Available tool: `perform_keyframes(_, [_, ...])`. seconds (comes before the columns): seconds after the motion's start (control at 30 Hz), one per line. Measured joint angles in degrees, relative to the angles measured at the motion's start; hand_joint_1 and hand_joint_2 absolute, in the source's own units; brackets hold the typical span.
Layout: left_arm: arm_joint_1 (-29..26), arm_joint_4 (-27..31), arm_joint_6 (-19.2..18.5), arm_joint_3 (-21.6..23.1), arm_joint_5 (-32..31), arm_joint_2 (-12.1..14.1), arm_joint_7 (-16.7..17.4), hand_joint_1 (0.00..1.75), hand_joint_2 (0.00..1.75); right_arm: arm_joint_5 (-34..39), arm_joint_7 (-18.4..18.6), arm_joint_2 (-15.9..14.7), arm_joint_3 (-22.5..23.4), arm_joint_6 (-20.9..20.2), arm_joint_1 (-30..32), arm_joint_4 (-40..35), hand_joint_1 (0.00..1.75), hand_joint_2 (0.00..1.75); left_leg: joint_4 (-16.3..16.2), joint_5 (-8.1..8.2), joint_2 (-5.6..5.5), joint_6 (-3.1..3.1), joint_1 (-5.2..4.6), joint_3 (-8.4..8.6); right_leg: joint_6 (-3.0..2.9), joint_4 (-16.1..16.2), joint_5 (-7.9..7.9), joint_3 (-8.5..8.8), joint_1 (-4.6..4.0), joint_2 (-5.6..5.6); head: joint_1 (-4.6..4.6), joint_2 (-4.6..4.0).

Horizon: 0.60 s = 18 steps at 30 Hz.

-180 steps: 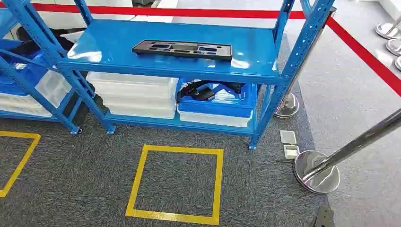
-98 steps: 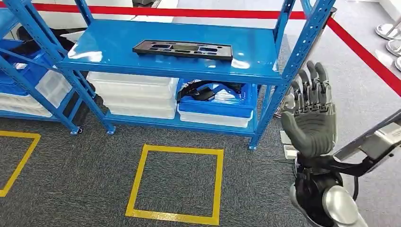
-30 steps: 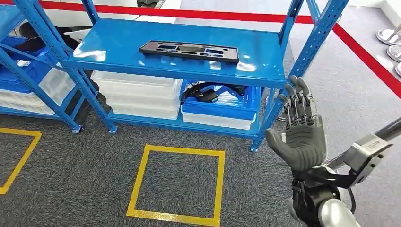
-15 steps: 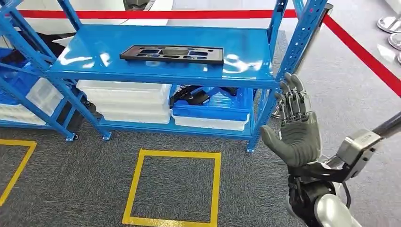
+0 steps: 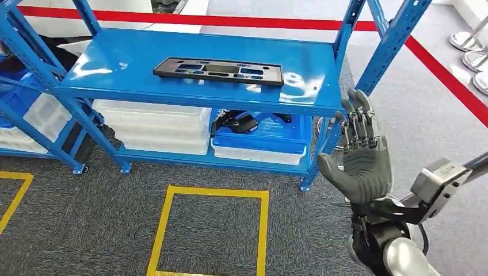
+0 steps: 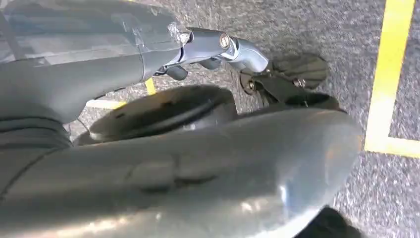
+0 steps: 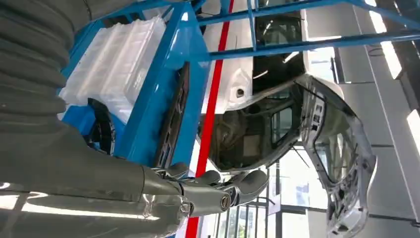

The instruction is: Take the parts from the cabinet and place them on the table.

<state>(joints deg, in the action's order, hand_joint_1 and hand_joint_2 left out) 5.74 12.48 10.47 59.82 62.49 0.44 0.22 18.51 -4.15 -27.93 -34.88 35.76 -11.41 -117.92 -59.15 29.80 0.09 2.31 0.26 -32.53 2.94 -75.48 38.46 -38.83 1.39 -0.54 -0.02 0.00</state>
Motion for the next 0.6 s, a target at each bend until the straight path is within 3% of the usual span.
perform_keyframes(0.03, [-0.1,0.0,0.0,0.0,0.0,0.0,0.0,0.00,0.00,0.0,0.1,0.0,0.0,0.0,0.0,0.0,0.00,1.75,0.0,0.29,-0.01,-0.01,0.00,0.38,0.05,-0.7,-1.02,-1.19,0.00,0.00,0.22,0.00])
perform_keyframes(0.07, [-0.1,0.0,0.0,0.0,0.0,0.0,0.0,0.00,0.00,0.0,0.2,0.0,0.0,0.0,0.0,0.0,0.00,1.75,0.0,0.67,-0.04,-0.03,0.00,0.97,0.00,1.2,-3.51,-1.03,0.00,0.01,0.50,0.00])
perform_keyframes(0.13, [-0.1,0.0,0.0,0.0,0.0,0.0,0.0,0.00,0.00,0.0,0.2,0.0,0.0,0.1,0.0,0.0,0.00,1.75,0.0,1.64,-0.15,-0.30,0.00,2.49,-0.45,10.9,-10.57,2.28,-0.02,0.14,1.05,0.00])
perform_keyframes(0.17, [-0.1,0.0,0.0,0.0,0.0,-0.1,0.0,0.00,0.00,0.0,0.2,0.0,0.0,0.1,0.0,0.0,0.00,1.75,0.1,2.13,-0.16,-0.52,0.02,2.70,-0.87,13.8,-11.39,3.68,-0.16,0.31,1.27,0.00])
perform_keyframes(0.2, [0.1,0.0,0.0,0.0,0.0,-0.2,0.0,0.00,0.00,0.0,0.3,0.0,0.0,0.1,0.0,0.0,0.00,1.75,-0.1,2.38,-0.18,-0.92,-0.24,2.70,-1.10,14.2,-11.03,3.79,-0.83,0.42,1.14,0.00])
perform_keyframes(0.23, [0.1,0.0,0.0,0.0,0.0,-0.2,0.0,0.00,0.00,0.0,0.3,0.0,0.0,0.1,-0.2,-0.1,0.00,1.75,0.0,2.40,-0.14,-1.24,-0.15,2.48,-1.64,15.6,-10.08,4.46,-0.79,0.41,1.46,0.00])
perform_keyframes(0.3, [0.1,0.0,0.0,0.0,0.0,-0.2,0.0,0.00,0.00,0.0,0.3,0.0,0.0,0.1,-0.1,-0.2,0.00,1.75,0.5,2.46,0.13,-1.64,-0.02,2.71,-1.89,15.5,-9.91,4.35,-0.96,0.15,1.29,0.00])
perform_keyframes(0.37, [0.2,0.0,0.0,0.0,0.0,-0.2,0.0,0.00,0.00,0.0,0.3,-0.1,0.0,0.1,-0.1,-0.2,0.00,1.75,-0.3,3.41,-0.01,-2.34,-0.13,3.24,-2.29,16.8,-10.07,5.51,-0.14,0.22,1.20,-0.02])
perform_keyframes(0.4, [0.2,0.0,0.0,0.0,0.0,-0.2,0.0,0.00,0.00,0.0,0.3,-0.1,0.0,0.1,-0.2,-0.4,0.00,1.75,-2.9,4.64,-0.03,-2.71,-0.18,2.12,-2.61,17.0,-9.87,5.94,-0.04,0.32,0.61,0.00])
perform_keyframes(0.5, [0.0,0.0,0.0,0.0,0.0,-0.2,0.0,0.00,0.00,0.0,0.3,-0.1,0.0,0.1,-0.2,-0.3,0.00,1.75,-15.6,8.92,0.00,-3.35,0.36,-5.42,-3.11,17.0,-9.15,6.54,-0.06,0.54,-0.48,0.00])
perform_keyframes(0.53, [-0.1,0.0,0.0,0.0,0.0,-0.2,0.0,0.00,0.00,0.0,0.3,-0.1,0.0,0.1,-0.2,-0.3,0.00,1.75,-17.2,8.45,0.01,-3.46,0.47,-6.93,-3.08,17.0,-8.92,6.80,-0.02,0.50,-0.61,0.00])
perform_keyframes(0.57, [-0.1,0.0,0.0,0.0,0.0,-0.2,0.0,0.00,0.00,0.0,0.5,-0.1,-0.1,0.1,-0.2,-0.3,0.00,1.75,-15.8,6.34,0.01,-3.54,0.60,-6.97,-2.95,17.0,-8.57,7.27,0.09,0.39,-0.79,0.00])
perform_keyframes(0.6, [0.0,0.0,0.0,0.0,0.0,-0.2,0.0,0.00,0.00,-0.1,0.5,-0.1,-0.1,0.1,-0.2,-0.3,0.00,1.75,-12.3,3.43,0.01,-3.61,0.74,-5.89,-2.70,17.0,-8.19,7.80,0.22,0.27,-0.98,0.00])
